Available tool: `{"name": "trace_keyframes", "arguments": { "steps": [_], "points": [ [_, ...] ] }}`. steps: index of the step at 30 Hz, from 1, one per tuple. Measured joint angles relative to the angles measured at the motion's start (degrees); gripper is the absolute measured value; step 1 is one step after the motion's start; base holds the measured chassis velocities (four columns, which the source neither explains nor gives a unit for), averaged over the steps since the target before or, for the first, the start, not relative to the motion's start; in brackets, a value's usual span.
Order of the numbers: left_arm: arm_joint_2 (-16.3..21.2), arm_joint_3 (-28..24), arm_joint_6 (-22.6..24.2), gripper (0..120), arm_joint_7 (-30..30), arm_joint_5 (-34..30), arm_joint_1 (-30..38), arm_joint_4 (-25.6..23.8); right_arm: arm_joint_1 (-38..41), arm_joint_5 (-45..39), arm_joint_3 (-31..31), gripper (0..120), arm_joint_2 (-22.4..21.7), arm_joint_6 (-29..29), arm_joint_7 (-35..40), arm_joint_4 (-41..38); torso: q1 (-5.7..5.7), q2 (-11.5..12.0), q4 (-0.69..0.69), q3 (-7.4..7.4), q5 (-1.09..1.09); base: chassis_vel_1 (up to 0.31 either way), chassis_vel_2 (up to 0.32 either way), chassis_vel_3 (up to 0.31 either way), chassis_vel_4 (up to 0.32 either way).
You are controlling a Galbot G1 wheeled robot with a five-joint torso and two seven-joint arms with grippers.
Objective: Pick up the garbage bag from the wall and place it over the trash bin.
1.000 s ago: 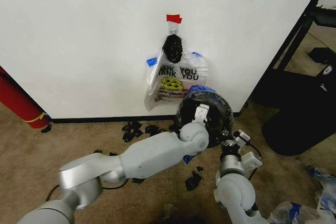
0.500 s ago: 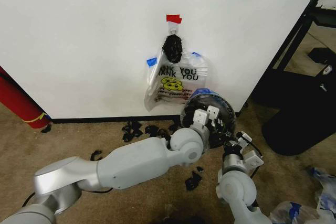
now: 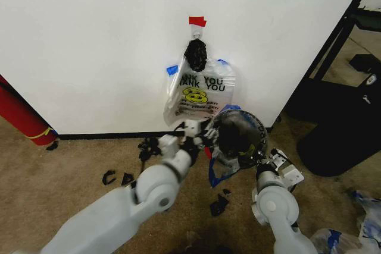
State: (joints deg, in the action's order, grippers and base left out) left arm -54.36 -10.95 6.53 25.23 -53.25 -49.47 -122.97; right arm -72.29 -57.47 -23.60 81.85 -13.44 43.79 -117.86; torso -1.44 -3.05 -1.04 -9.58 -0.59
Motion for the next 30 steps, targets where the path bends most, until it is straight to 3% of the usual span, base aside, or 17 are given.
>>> {"name": "trace_keyframes", "arguments": {
  "steps": [2,5,7,12,18,25,30],
  "points": [
    [0.41,4.51,-0.73,68,-1.65,0.19,-4.79,-1.41,0.73,-3.17,-0.32,0,-0.42,-0.68,1.63,-0.44,0.00,0.00,0.00,0.00,0.01,0.000,0.000,0.000,0.000],
    [0.59,7.69,-1.36,73,-2.63,-0.32,-9.49,-2.37,1.75,-6.10,-0.85,0,-0.75,-1.04,3.11,-0.50,0.00,0.00,0.01,0.00,0.01,0.000,0.000,0.000,0.000],
    [0.42,10.52,-2.30,85,-3.50,-4.06,-15.42,-3.92,3.49,-8.47,-1.29,0,-0.96,-1.18,4.20,0.18,0.00,0.00,0.00,0.00,0.00,0.000,0.000,0.000,0.000],
    [-0.34,12.25,-4.39,98,-8.33,-5.16,-23.18,-4.56,5.62,-10.33,-1.21,0,-1.01,-1.39,4.95,1.13,0.00,0.00,0.02,0.00,0.01,0.000,0.000,0.000,0.000],
    [-1.63,11.06,-4.93,100,-11.62,-2.84,-25.01,-3.82,5.69,-10.63,-0.59,0,-1.03,-1.68,4.98,1.05,0.00,0.00,0.00,0.00,0.01,0.000,0.000,0.000,0.000],
    [-2.18,8.03,-4.87,96,-13.29,0.90,-22.03,0.16,4.56,-10.63,-0.27,0,-0.71,-2.31,4.88,0.16,0.00,0.00,-0.01,0.00,0.02,0.000,0.000,0.000,0.000],
    [-3.69,5.38,-6.22,82,-13.40,3.60,-20.89,3.40,4.23,-10.92,-0.44,0,-0.73,-2.74,4.87,-0.39,0.00,0.01,0.00,0.00,0.02,0.000,0.000,0.000,0.000]
  ]
}}
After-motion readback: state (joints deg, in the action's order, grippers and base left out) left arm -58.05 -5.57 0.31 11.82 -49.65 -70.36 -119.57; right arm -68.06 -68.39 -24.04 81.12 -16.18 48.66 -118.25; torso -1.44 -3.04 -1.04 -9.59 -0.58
